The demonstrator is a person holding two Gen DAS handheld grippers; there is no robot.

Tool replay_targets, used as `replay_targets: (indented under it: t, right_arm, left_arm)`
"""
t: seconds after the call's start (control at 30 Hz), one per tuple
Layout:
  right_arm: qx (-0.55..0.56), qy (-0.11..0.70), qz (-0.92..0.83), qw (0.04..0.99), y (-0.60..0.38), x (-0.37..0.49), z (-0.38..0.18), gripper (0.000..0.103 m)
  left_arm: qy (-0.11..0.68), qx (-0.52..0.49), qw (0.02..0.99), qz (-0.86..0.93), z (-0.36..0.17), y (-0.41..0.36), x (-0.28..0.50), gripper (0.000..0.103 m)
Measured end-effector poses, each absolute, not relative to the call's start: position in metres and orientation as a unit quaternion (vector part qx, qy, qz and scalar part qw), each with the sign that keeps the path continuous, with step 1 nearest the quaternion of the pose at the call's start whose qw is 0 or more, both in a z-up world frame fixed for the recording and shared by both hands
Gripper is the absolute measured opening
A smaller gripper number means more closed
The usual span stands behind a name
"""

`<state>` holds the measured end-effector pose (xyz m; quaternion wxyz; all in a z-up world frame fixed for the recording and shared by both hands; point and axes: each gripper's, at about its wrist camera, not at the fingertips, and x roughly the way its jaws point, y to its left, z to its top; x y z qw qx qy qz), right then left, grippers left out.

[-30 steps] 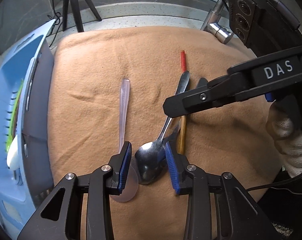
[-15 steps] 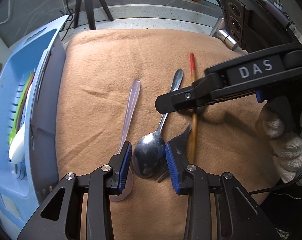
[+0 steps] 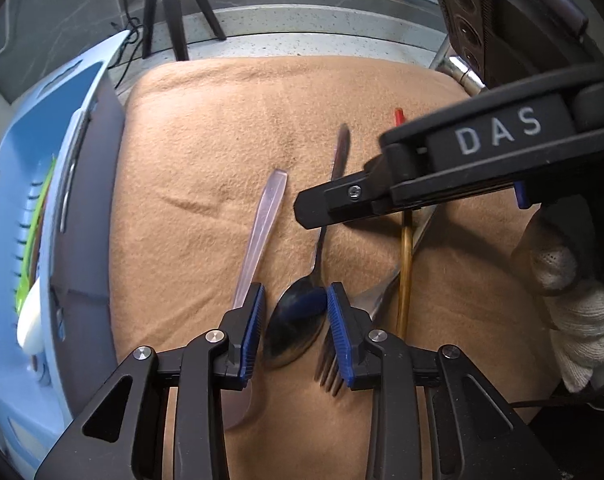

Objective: Organize utensils

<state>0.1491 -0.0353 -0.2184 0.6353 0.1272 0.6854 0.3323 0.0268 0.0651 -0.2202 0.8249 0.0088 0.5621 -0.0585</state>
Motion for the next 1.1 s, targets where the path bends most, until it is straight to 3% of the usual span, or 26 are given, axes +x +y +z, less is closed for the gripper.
replay_targets:
  t: [0.17, 0.37, 1.1]
  right_arm:
    - [0.127, 0.685, 0.320, 0.642, -0.036, 0.150, -0.222, 0.015]
    - [0.144, 0.685, 0.317, 0.640, -0.038, 0.149, -0.221, 0.010]
    - [0.196, 0.647, 0.366, 0.639, -0.002, 0.150, -0.158, 0.007]
  left_arm:
    - [0.559, 0.043, 0.826, -0.064, -0.221, 0.054, 0.029, 0.022]
    - [0.558, 0.054, 0.825, -0.077, -0.217, 0.043, 0.026, 0.006]
    - [0.510, 0.050, 0.856, -0.068, -0.147, 0.074, -0.006, 0.004]
